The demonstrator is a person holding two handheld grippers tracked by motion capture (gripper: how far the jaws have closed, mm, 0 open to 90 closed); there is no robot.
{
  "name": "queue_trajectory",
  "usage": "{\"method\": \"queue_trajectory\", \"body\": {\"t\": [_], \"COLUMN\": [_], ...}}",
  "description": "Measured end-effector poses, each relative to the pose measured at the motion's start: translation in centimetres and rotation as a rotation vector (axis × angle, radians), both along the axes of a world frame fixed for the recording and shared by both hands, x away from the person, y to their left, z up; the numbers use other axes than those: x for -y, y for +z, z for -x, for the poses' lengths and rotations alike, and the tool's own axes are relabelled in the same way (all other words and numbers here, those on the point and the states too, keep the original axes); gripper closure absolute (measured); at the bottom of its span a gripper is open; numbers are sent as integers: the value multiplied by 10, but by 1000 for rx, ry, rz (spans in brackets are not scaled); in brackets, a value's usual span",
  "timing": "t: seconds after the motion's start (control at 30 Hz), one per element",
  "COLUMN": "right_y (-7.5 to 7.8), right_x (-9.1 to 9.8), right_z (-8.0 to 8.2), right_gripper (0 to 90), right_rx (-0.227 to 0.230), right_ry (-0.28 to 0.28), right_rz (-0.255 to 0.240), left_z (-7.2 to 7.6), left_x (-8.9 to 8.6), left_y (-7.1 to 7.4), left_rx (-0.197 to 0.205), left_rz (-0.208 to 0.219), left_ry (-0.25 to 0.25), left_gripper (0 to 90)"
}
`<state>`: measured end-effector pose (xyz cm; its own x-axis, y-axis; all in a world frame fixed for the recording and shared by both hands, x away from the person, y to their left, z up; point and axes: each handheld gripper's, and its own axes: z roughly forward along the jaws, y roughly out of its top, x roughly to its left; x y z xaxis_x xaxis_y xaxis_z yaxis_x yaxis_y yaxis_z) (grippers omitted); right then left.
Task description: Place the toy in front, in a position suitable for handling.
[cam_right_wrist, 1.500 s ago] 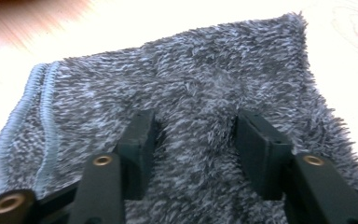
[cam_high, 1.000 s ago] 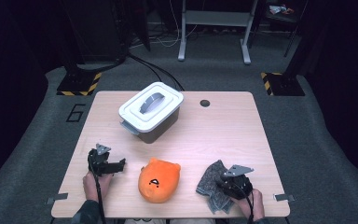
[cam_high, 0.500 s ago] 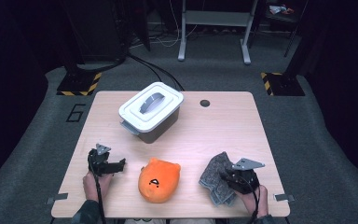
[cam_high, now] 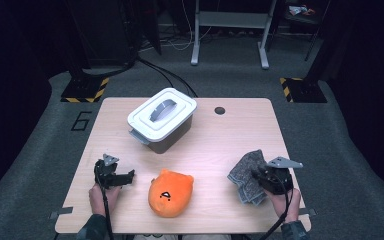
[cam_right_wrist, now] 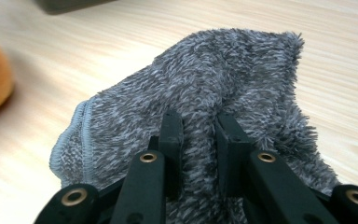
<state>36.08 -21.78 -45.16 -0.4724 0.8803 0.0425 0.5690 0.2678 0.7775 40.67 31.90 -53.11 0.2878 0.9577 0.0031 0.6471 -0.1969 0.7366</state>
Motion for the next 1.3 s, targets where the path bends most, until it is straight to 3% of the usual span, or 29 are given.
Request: {"method": "queue_trajectory", "body": {"t": [0.27, 0.67, 0.83, 1.07, 1.3], "right_y": [-4, -18, -25, -38, -47], "right_x": [24, 40, 42, 46, 47], "right_z": [-17, -39, -49, -63, -72], "right_gripper": [749, 744, 741, 732, 700], "right_rx": [-10, -57, -70, -109, -143], "right_ry": [-100, -222, -262, -316, -335], "right_rz": [21, 6, 26, 17, 27], "left_z": [0, 0, 0, 0, 0], "left_x": [0, 0, 0, 0, 0], "left_y": [0, 0, 0, 0, 0], "left_rx": [0, 0, 0, 0, 0], "left_rz": [1, 0, -1, -2, -2], "left_ry": [0, 0, -1, -1, -1], "left_gripper": [58, 58, 58, 58, 58]}}
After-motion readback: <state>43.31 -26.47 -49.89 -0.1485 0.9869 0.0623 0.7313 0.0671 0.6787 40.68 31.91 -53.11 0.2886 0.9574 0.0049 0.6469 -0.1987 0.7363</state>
